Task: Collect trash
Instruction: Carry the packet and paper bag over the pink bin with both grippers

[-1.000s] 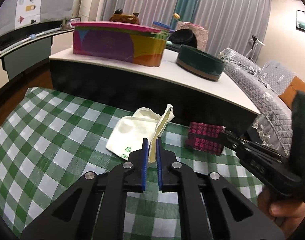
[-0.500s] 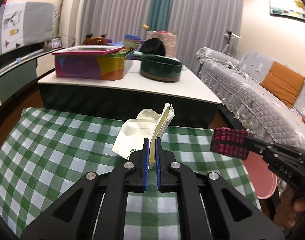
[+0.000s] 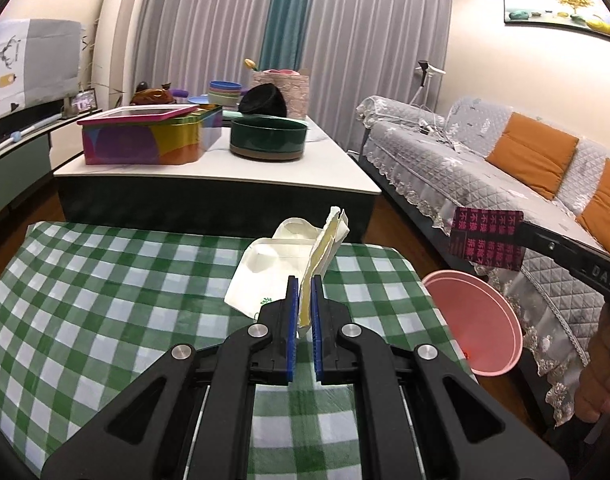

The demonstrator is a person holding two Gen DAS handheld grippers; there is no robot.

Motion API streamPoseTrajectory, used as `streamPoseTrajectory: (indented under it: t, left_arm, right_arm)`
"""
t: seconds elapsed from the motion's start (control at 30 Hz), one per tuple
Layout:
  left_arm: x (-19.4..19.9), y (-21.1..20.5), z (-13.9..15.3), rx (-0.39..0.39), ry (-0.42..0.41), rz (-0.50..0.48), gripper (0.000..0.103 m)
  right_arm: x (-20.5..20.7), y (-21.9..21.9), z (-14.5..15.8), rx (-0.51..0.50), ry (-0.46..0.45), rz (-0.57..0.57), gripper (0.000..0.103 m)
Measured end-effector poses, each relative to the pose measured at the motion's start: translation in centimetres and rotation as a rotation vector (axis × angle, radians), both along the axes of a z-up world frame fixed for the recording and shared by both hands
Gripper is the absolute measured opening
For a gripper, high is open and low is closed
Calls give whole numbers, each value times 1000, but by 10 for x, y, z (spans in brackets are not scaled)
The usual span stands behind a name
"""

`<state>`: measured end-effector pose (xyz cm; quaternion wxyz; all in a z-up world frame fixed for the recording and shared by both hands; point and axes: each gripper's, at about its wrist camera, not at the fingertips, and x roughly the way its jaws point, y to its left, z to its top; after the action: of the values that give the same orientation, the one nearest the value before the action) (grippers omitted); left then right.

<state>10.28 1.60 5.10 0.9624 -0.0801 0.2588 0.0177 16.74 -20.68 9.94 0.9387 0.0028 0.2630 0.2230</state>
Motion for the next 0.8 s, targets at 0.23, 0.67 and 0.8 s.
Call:
streamPoseTrajectory:
  t: [0.23, 0.67, 0.8]
  left_arm:
    - [-6, -15, 0, 7, -8, -28, 6]
    - [4, -52, -7, 1, 19, -96, 6]
    - [13, -70, -8, -9, 30, -132, 6]
  right_arm:
    - [-5, -22, -9, 23, 2, -42, 0]
    - [0, -76, -17, 42, 11, -145, 0]
    - [3, -93, -19, 44, 10, -182, 0]
